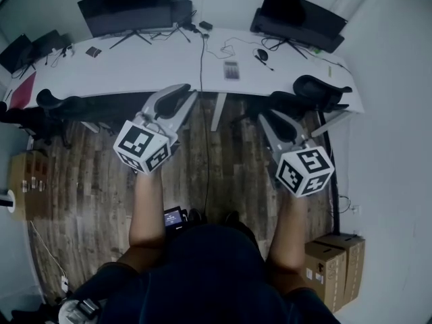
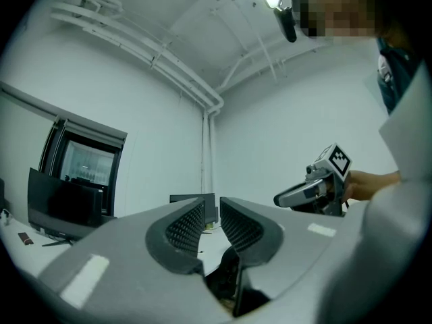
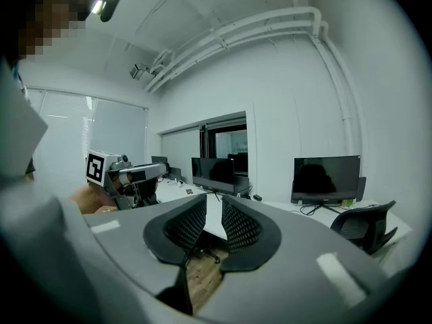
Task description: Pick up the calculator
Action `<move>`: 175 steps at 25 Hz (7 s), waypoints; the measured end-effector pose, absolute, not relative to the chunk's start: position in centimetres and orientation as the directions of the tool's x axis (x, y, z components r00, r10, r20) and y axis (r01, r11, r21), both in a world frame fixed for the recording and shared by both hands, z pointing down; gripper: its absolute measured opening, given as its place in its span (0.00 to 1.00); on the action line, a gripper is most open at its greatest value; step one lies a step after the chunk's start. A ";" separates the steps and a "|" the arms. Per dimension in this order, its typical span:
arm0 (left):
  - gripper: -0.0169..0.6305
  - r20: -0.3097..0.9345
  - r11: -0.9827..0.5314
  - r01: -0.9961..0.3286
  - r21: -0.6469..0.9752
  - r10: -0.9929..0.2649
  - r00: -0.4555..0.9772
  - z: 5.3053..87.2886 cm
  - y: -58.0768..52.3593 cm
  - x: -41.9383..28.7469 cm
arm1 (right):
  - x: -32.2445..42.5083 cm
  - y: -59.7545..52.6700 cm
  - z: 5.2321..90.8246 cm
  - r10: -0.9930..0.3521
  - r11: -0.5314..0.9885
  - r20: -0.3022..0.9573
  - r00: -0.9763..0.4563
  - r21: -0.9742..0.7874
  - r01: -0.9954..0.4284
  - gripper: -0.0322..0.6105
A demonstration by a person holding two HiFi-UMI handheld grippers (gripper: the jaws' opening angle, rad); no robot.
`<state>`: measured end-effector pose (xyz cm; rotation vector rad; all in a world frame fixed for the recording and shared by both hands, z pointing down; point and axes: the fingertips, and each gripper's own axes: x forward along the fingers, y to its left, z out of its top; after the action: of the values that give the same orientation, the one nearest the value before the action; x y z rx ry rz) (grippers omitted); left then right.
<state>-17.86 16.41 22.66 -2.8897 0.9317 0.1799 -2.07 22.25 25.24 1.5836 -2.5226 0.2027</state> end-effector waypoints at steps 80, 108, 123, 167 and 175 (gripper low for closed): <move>0.14 -0.030 -0.841 -0.538 -0.056 -0.538 0.843 25.1 -15.1 0.6 | 16.3 -9.9 28.2 -0.884 0.391 0.217 -0.415 -0.146 -0.909 0.16; 0.14 -0.072 -0.874 -0.486 0.016 -0.486 0.871 26.3 -28.8 -6.7 | 9.1 -22.8 28.8 -0.893 0.334 0.280 -0.352 -0.111 -0.936 0.16; 0.14 0.017 -0.773 -0.633 0.047 -0.633 0.774 29.3 -35.8 -7.9 | 8.7 -33.5 31.9 -0.799 0.485 0.305 -0.518 -0.181 -0.856 0.16; 0.23 0.441 -0.596 -0.675 0.434 -0.513 0.736 58.5 -39.1 0.5 | 13.8 -37.7 58.4 -0.503 0.379 0.603 -0.619 -0.489 -0.785 0.20; 0.25 0.495 -0.541 -0.673 0.505 -0.457 0.739 63.5 -37.6 1.5 | 13.6 -36.0 63.5 -0.421 0.339 0.636 -0.647 -0.551 -0.762 0.24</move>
<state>1.55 -37.64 63.51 -3.5588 1.3461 -0.6340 13.61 -36.04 63.46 1.0437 -2.2280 1.2277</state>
